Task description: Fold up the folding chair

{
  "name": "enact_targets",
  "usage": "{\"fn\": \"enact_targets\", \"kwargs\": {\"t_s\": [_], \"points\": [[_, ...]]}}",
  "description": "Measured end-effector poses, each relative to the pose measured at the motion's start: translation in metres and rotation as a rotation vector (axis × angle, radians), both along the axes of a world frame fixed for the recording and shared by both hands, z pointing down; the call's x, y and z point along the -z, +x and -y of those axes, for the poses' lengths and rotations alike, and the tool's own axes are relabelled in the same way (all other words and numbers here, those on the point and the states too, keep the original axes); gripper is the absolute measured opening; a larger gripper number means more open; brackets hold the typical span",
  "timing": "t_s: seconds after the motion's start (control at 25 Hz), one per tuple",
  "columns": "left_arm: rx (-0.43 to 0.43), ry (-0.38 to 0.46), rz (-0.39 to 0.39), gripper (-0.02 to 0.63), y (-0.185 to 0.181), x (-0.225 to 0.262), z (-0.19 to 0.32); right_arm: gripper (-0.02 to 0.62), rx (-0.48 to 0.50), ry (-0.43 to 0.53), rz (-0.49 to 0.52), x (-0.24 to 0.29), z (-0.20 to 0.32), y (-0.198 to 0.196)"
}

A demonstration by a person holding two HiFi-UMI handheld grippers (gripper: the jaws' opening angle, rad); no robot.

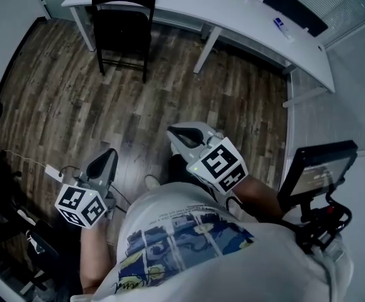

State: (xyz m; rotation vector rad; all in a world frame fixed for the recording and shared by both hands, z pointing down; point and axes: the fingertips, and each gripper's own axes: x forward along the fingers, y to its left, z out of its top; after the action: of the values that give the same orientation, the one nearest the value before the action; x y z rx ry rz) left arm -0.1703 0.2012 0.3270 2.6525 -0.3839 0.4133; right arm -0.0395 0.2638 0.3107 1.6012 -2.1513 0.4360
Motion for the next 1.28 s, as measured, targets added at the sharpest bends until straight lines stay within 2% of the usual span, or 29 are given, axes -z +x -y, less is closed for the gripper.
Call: {"fn": "enact_targets", "kwargs": {"t_s": [0.4, 0.8, 1.0, 1.28], "points": [[0.017, -0.007, 0.002, 0.005, -0.011, -0.002, -0.004, 0.003, 0.017, 0.007, -0.014, 0.005, -0.001, -0.005], [0.027, -0.018, 0.005, 0.005, -0.005, -0.012, -0.005, 0.003, 0.030, 0.002, -0.019, -0.001, -0.001, 0.000], [0.029, -0.023, 0.016, 0.005, 0.011, -0.014, 0.002, 0.003, 0.030, -0.001, -0.015, -0.003, 0.005, 0.018], [0.042, -0.029, 0.031, 0.005, 0.048, -0.015, 0.032, 0.003, 0.045, 0.005, -0.012, -0.003, 0.041, 0.059]]}}
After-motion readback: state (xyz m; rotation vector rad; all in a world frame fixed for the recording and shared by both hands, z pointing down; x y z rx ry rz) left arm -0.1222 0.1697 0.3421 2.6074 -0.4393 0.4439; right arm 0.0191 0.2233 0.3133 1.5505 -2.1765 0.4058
